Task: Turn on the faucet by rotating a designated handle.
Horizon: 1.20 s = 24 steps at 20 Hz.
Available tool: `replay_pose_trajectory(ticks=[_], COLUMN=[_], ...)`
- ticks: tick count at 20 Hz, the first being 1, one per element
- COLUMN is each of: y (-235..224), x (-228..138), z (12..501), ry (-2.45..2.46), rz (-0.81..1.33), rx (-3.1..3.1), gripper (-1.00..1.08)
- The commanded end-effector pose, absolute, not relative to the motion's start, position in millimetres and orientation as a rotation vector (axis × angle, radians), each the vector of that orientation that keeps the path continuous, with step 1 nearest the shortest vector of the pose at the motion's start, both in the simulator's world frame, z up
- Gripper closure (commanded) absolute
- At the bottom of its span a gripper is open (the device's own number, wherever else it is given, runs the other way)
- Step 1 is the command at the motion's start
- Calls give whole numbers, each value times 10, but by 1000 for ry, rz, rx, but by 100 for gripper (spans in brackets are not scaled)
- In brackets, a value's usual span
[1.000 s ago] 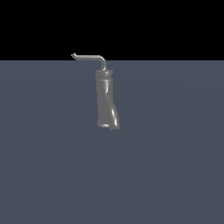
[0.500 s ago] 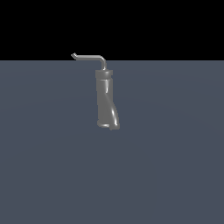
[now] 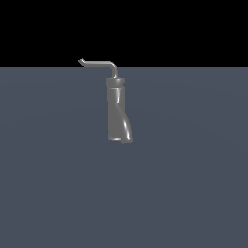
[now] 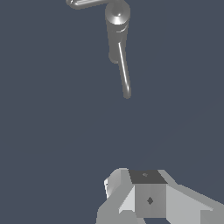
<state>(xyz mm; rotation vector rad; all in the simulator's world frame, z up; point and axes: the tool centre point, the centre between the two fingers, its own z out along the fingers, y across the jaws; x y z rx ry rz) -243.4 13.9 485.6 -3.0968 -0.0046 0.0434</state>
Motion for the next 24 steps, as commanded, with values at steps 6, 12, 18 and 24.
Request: replay_pose_trajectory(ticks=[6,12,18,24], y=[187,256,347,448], x=[-2190,-1854,-1447,-1044], z=[4838,4783,4670,4507], ry=[124,304,526,754], rz=[57,82,116,149], rx=[-3063,-3017,-2959,-2899], gripper=[108,108,108,108])
